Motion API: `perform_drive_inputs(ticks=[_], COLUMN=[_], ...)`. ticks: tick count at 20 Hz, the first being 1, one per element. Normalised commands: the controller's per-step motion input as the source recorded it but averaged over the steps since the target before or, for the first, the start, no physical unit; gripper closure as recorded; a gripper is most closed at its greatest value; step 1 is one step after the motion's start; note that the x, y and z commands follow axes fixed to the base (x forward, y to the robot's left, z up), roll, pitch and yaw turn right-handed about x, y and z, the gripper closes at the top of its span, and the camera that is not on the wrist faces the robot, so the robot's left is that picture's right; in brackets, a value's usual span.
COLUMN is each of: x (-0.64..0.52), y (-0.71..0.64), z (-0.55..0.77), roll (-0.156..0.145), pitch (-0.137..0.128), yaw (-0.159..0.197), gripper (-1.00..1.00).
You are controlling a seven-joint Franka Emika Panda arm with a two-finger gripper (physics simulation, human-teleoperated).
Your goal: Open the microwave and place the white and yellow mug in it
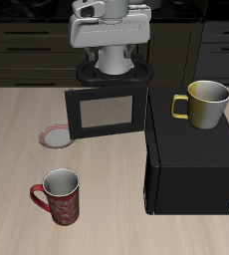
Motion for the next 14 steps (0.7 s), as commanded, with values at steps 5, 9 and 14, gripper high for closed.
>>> perform_drive_inputs(ticks=[5,9,14], x=[0.16,0.15,0.14], y=[0.41,0.25,0.28], z=[0.14,0.11,0.07], roll=[0.026,0.017,0.005], pitch=[-0.007,0.003,0.010], yaw=[-0.038,-0.026,-0.058], gripper=[-1.00,-1.00,-1.00])
